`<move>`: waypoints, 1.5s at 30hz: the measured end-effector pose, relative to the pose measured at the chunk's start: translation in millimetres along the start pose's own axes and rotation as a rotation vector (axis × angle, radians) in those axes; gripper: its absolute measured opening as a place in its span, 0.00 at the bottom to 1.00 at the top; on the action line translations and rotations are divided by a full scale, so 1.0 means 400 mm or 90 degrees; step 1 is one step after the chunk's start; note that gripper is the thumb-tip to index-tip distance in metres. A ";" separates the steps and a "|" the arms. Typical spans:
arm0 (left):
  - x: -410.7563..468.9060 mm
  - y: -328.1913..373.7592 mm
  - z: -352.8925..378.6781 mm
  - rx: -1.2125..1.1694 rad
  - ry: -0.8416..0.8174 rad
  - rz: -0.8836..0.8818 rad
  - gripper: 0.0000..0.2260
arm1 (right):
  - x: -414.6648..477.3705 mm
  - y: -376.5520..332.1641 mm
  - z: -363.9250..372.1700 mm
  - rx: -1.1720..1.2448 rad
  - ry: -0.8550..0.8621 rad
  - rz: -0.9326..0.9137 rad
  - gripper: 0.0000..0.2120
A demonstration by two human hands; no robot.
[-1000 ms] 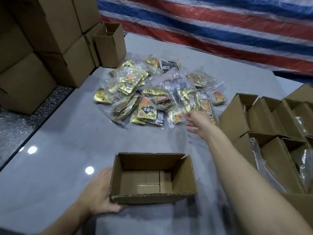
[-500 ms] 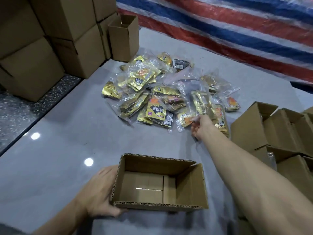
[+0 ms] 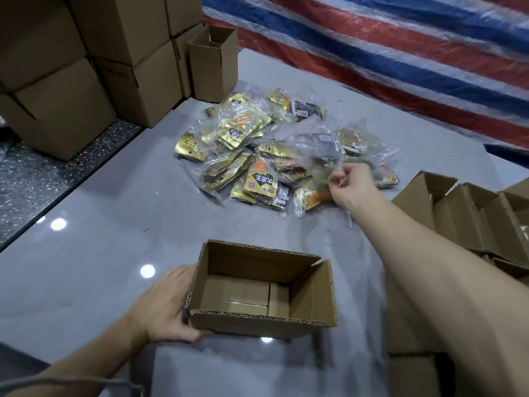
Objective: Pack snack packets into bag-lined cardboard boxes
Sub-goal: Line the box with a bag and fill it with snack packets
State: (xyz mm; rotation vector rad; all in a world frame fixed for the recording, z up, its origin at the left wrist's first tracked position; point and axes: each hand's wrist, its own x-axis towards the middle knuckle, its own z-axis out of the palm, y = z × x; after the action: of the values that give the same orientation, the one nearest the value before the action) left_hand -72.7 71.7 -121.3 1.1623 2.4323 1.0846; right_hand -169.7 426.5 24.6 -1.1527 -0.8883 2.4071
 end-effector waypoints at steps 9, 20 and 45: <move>-0.004 -0.040 0.017 0.046 -0.014 0.019 0.27 | -0.156 -0.115 0.164 -0.620 -0.100 -0.283 0.15; -0.006 -0.034 0.023 0.019 0.017 -0.015 0.33 | -0.393 -0.160 0.207 -1.161 -0.416 -0.728 0.14; -0.008 -0.062 0.038 0.054 0.023 -0.014 0.26 | -0.606 -0.226 0.148 -1.089 -0.851 -0.641 0.16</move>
State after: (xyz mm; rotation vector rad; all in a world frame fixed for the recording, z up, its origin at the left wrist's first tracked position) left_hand -77.3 67.0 -149.7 1.1479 2.5345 1.0144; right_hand -63.6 343.2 253.3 0.9821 -2.9646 0.7983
